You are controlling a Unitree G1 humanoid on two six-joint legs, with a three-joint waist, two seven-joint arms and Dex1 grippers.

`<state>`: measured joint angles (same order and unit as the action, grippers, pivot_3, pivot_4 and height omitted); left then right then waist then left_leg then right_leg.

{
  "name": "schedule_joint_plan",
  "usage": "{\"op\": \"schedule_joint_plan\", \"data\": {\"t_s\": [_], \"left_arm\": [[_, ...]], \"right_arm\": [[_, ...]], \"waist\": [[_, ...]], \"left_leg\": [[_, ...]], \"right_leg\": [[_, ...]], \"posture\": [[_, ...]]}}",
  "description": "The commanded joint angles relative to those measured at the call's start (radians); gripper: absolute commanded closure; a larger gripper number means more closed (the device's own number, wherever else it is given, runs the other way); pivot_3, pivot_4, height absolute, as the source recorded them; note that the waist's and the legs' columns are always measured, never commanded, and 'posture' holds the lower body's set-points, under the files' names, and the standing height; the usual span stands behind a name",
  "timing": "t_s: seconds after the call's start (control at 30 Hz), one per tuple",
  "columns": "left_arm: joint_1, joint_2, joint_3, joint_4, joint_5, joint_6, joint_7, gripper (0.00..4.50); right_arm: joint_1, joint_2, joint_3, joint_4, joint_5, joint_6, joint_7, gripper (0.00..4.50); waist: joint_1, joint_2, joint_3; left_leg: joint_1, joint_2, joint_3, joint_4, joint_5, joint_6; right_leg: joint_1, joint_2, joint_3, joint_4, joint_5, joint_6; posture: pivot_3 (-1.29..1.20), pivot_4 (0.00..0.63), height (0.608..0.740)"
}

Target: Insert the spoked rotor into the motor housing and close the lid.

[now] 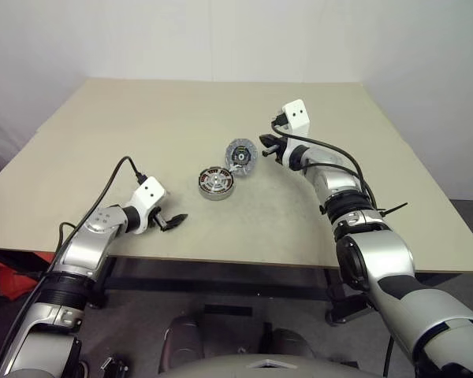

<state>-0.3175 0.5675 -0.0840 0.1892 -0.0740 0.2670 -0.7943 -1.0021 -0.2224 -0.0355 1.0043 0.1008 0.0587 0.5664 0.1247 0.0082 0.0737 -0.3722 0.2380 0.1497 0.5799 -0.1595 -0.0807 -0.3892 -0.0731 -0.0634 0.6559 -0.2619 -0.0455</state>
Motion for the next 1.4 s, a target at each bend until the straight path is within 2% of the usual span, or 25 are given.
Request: {"op": "schedule_joint_plan", "data": {"t_s": [0.03,0.5,0.77,1.03,1.4], "left_arm": [[-0.013,0.008,0.008,-0.012,0.004,-0.009,0.005,0.00],[-0.024,0.019,0.022,0.005,0.004,-0.019,0.009,0.00],[-0.017,0.018,0.020,-0.001,0.003,-0.017,0.010,0.00],[-0.023,0.012,0.018,0.003,0.003,-0.019,0.012,0.00],[-0.011,0.015,0.020,-0.013,-0.001,-0.009,0.011,0.00]], "right_arm": [[-0.027,0.011,-0.002,-0.041,0.005,-0.034,0.027,4.48],[0.066,0.073,0.041,-0.252,0.005,0.063,0.088,4.48],[-0.027,0.029,-0.028,-0.261,0.064,0.074,0.072,4.48],[-0.081,-0.005,-0.036,-0.100,0.032,0.033,0.042,4.48],[-0.037,0.001,-0.019,0.079,-0.021,-0.053,0.027,4.48]], "waist": [[0.000,0.000,0.000],[0.000,0.000,0.000],[0.000,0.000,0.000],[-0.001,0.000,0.000],[-0.001,0.000,0.000]], "left_leg": [[0.000,0.000,0.000,0.000,0.000,0.000],[0.000,0.000,0.000,0.000,-0.001,0.001],[0.000,0.000,0.000,0.000,0.000,0.001],[0.001,0.000,0.000,0.000,-0.001,0.001],[0.000,0.000,0.000,0.000,0.000,0.001]], "right_leg": [[0.000,0.000,0.000,0.000,0.000,0.000],[0.000,0.000,0.000,0.000,0.000,0.000],[0.000,0.000,0.000,0.000,0.000,0.000],[0.001,0.000,0.000,0.000,0.000,0.000],[0.000,0.000,0.000,0.000,0.000,0.000]], "posture": [[0.00,0.000,0.740],[0.00,0.000,0.740],[0.00,0.000,0.740],[0.00,0.000,0.740],[0.00,0.000,0.740]]}}
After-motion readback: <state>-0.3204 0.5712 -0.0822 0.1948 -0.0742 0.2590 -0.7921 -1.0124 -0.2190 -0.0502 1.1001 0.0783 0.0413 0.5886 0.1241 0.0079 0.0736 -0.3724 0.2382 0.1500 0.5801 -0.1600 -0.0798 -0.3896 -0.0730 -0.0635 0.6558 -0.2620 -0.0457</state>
